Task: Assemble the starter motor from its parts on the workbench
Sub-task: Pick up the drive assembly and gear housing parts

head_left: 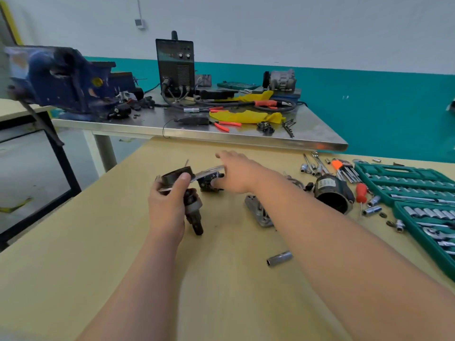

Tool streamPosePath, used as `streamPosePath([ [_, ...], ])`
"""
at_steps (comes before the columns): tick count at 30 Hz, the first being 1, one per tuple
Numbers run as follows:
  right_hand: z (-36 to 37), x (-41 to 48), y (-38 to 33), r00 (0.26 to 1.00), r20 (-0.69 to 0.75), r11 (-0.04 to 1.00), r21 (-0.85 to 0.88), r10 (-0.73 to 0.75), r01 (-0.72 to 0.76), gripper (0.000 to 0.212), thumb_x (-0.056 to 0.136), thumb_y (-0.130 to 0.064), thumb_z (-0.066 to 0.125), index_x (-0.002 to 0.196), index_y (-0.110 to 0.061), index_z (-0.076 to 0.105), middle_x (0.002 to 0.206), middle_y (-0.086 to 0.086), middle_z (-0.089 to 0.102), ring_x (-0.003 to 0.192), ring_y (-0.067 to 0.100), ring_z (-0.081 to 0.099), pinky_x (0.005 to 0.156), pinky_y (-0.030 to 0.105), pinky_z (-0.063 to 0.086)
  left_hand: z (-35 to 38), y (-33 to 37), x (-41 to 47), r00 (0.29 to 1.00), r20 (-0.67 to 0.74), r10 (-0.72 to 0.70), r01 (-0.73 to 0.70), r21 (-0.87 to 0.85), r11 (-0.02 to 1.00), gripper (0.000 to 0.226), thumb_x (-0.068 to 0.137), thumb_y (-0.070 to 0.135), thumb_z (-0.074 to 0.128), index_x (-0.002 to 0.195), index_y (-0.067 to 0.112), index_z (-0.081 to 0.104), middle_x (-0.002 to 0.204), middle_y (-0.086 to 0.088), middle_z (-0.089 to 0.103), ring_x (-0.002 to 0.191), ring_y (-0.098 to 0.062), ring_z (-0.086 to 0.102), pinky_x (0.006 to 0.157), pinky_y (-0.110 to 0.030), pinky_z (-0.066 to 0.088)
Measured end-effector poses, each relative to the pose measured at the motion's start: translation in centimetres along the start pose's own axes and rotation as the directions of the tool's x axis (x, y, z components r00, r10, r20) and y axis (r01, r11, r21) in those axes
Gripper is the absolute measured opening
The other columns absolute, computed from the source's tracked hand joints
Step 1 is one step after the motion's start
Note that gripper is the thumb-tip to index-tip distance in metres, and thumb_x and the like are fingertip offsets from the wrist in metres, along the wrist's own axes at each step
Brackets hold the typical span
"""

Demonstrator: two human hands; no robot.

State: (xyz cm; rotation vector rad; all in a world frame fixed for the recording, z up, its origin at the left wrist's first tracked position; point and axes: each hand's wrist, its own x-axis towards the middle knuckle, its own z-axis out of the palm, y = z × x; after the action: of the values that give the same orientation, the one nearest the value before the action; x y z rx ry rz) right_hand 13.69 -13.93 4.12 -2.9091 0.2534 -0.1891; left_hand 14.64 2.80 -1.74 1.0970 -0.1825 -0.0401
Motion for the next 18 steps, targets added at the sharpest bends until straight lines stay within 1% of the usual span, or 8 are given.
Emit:
streamPosePath([
  [4, 3.6, 3.9, -0.5, 0.979, 0.201, 1.0, -0.001, 0.03, -0.031, 0.079, 0.08, -0.052, 0.064, 0.145, -0.025, 0.028, 0.144, 0.006, 0.038, 0.124, 0.028, 0.045, 0.102, 0.047, 0.041, -0.5, 0.2, -0.3, 0.998, 0.037, 0.056, -0.058, 0.079, 0.995, 0.049, 0.056, 0.041, 0.076, 0.091, 0.015, 0.055, 0.062, 0.0, 0.059, 0.059, -0.02, 0.055, 0.053, -0.032, 0.051],
  [7, 4.8, 4.4, 0.5, 0.994, 0.111, 0.996, -0.091, 0.019, -0.009, 0.05, 0.088, -0.034, 0.057, 0.133, -0.02, 0.04, 0.129, 0.006, 0.045, 0.106, 0.022, 0.049, 0.09, 0.039, 0.046, -0.6, 0.6, -0.8, 0.989, 0.077, 0.13, -0.141, 0.155, 0.978, 0.047, 0.059, 0.033, 0.079, 0.096, 0.016, 0.055, 0.068, 0.006, 0.064, 0.053, -0.012, 0.058, 0.046, -0.023, 0.048],
  [9, 4.4, 3.6, 1.2, 1.0, 0.004, 0.995, -0.095, 0.006, -0.005, 0.044, 0.09, -0.027, 0.055, 0.131, -0.018, 0.042, 0.129, 0.006, 0.047, 0.11, 0.023, 0.046, 0.087, 0.038, 0.043, -0.6, 0.7, -1.2, 0.974, 0.108, 0.197, -0.22, 0.278, 0.935, 0.049, 0.057, 0.035, 0.08, 0.098, 0.026, 0.056, 0.076, 0.017, 0.068, 0.06, -0.004, 0.063, 0.05, -0.02, 0.05],
  [12, 2.0, 0.0, 2.6, 0.968, -0.239, 0.985, 0.171, 0.076, -0.036, 0.05, 0.089, -0.03, 0.062, 0.134, -0.018, 0.045, 0.126, 0.003, 0.052, 0.113, 0.022, 0.049, 0.089, 0.035, 0.043, -0.3, 0.7, -2.3, 0.958, 0.175, 0.227, -0.28, 0.396, 0.874, 0.06, 0.049, 0.047, 0.081, 0.102, 0.035, 0.055, 0.094, 0.011, 0.069, 0.081, -0.012, 0.068, 0.068, -0.029, 0.056],
  [14, -0.1, -3.6, 3.2, 0.91, -0.341, 0.892, 0.448, 0.234, -0.061, 0.044, 0.091, -0.04, 0.059, 0.131, -0.023, 0.049, 0.114, -0.006, 0.054, 0.098, 0.012, 0.056, 0.078, 0.029, 0.045, 0.4, 0.7, -3.1, 0.961, 0.206, 0.182, -0.241, 0.313, 0.918, 0.058, 0.052, 0.043, 0.08, 0.102, 0.028, 0.056, 0.092, -0.002, 0.069, 0.072, -0.024, 0.066, 0.063, -0.04, 0.054],
  [15, -0.9, -5.5, 3.5, 0.871, -0.352, 0.789, 0.612, 0.342, -0.062, 0.036, 0.092, -0.043, 0.055, 0.123, -0.026, 0.054, 0.111, -0.008, 0.057, 0.09, 0.01, 0.059, 0.072, 0.028, 0.048, 0.9, 0.8, -3.6, 0.966, 0.21, 0.152, -0.202, 0.239, 0.95, 0.056, 0.054, 0.04, 0.079, 0.102, 0.023, 0.056, 0.086, -0.004, 0.069, 0.068, -0.026, 0.063, 0.059, -0.04, 0.053],
  [16, -1.6, -7.4, 3.8, 0.834, -0.306, 0.59, 0.807, 0.458, -0.028, 0.026, 0.093, -0.044, 0.053, 0.112, -0.026, 0.058, 0.108, -0.004, 0.062, 0.085, 0.011, 0.061, 0.069, 0.029, 0.051, 1.4, 0.7, -4.0, 0.972, 0.209, 0.106, -0.138, 0.15, 0.979, 0.055, 0.055, 0.039, 0.077, 0.101, 0.017, 0.056, 0.08, -0.004, 0.068, 0.065, -0.027, 0.062, 0.057, -0.039, 0.051],
  [18, -2.5, -11.3, 4.2, 0.861, -0.019, -0.066, 0.996, 0.509, 0.062, 0.031, 0.092, -0.047, 0.055, 0.101, -0.02, 0.067, 0.098, 0.007, 0.068, 0.076, 0.018, 0.065, 0.07, 0.036, 0.058, 2.6, 0.5, -5.0, 0.973, 0.225, -0.046, 0.056, -0.037, 0.998, 0.053, 0.059, 0.036, 0.075, 0.101, 0.01, 0.057, 0.074, -0.004, 0.065, 0.068, -0.03, 0.066, 0.056, -0.034, 0.053],
])
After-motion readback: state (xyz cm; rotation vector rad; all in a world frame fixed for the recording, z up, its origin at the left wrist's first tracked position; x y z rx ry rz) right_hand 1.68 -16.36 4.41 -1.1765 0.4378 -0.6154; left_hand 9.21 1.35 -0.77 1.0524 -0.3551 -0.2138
